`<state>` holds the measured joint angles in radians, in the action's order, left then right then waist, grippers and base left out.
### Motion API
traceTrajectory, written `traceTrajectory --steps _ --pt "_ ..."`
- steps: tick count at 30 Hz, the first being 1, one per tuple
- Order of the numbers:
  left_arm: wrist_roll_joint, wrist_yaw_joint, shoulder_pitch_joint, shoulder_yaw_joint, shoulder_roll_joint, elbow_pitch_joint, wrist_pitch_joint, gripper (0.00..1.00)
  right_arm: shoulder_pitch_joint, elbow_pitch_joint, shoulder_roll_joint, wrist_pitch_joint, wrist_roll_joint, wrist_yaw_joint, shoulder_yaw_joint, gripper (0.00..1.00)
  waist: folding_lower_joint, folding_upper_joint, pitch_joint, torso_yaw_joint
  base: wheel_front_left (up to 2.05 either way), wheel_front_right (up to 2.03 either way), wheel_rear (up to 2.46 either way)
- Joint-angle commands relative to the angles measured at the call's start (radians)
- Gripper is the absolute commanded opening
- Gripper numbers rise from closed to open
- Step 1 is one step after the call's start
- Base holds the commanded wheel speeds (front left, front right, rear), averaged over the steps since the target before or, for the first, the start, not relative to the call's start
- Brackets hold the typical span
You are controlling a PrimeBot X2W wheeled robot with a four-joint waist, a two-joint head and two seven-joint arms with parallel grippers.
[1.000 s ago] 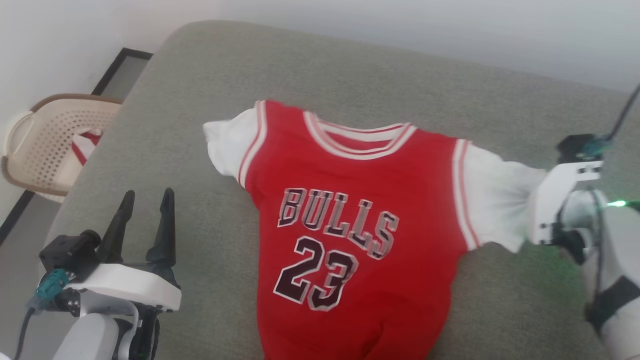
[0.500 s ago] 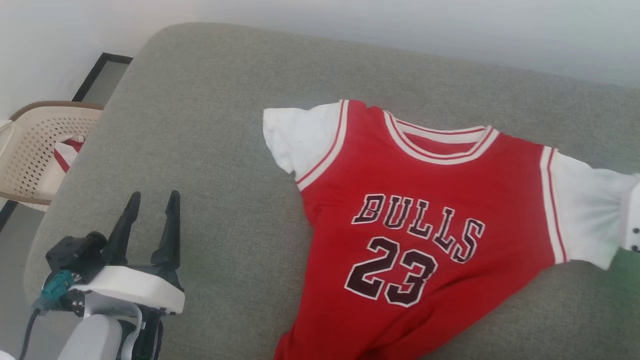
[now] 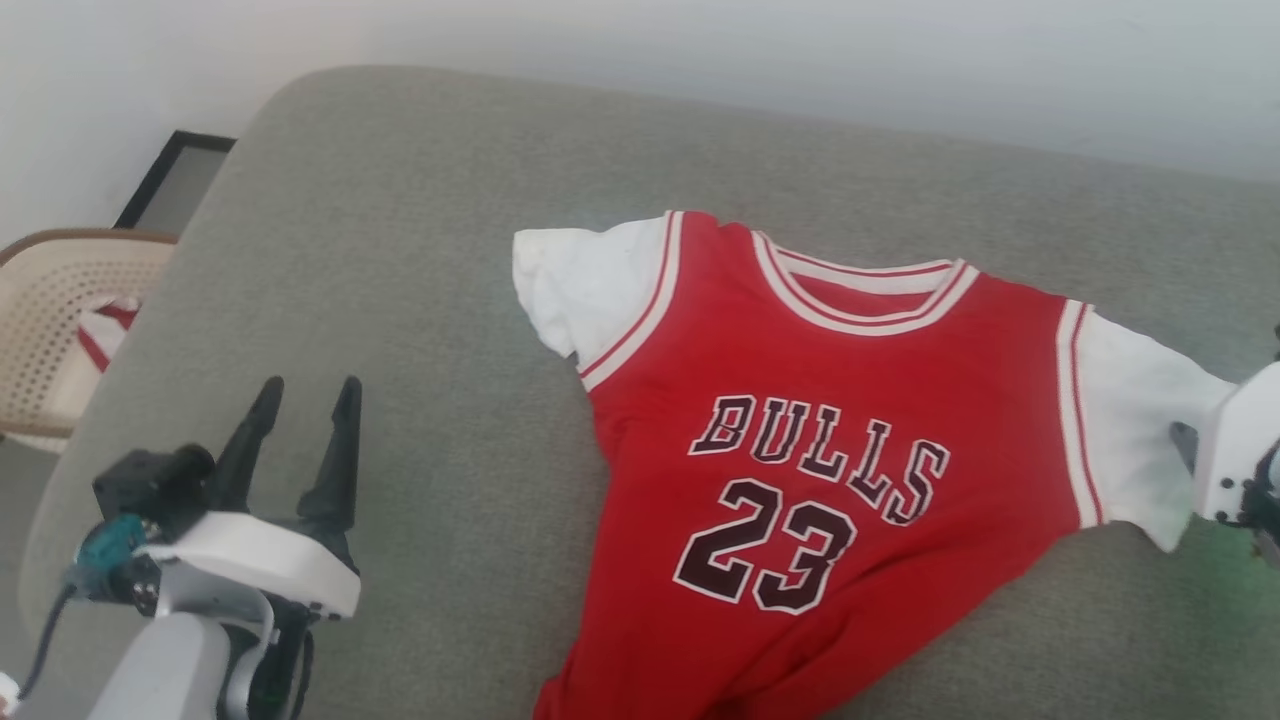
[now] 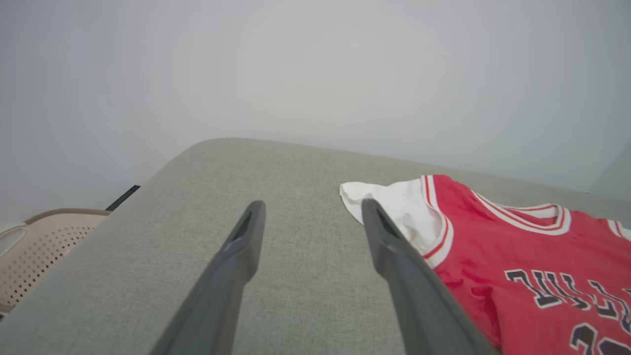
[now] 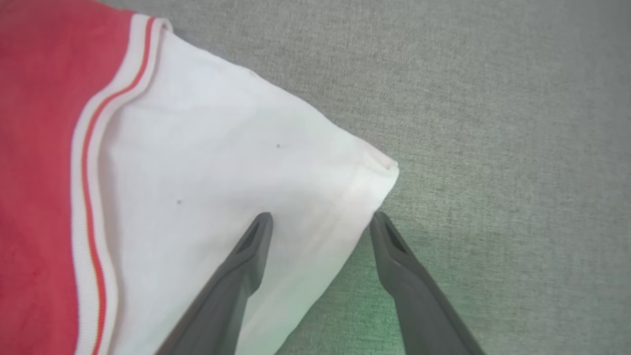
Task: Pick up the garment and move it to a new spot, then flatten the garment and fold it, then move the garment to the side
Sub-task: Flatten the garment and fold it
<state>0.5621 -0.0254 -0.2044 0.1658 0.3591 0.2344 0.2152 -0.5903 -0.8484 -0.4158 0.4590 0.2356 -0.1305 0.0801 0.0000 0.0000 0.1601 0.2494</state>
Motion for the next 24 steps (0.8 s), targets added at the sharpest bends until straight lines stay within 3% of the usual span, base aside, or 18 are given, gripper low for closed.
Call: traceTrajectory --steps 1,12,24 --pt "0.009 -0.003 -0.023 -0.002 0.011 -0.011 -0.02 1.0 -0.012 -0.002 0.013 -0.023 -0.009 0.0 -0.001 1.0 0.0 0.0 -0.008 -0.023 0.0 0.0 0.0" --pt "0.064 -0.033 -0.145 0.006 0.091 -0.008 -0.239 1.0 -0.019 0.134 0.09 -0.191 -0.009 0.0 -0.022 1.0 0.0 0.0 0.009 -0.137 0.0 0.0 0.0" --pt "0.112 -0.068 -0.436 0.047 0.165 0.182 -0.511 1.0 0.014 0.409 0.197 -0.365 -0.083 0.0 0.014 1.0 0.0 0.0 0.109 -0.269 0.0 0.0 0.0"
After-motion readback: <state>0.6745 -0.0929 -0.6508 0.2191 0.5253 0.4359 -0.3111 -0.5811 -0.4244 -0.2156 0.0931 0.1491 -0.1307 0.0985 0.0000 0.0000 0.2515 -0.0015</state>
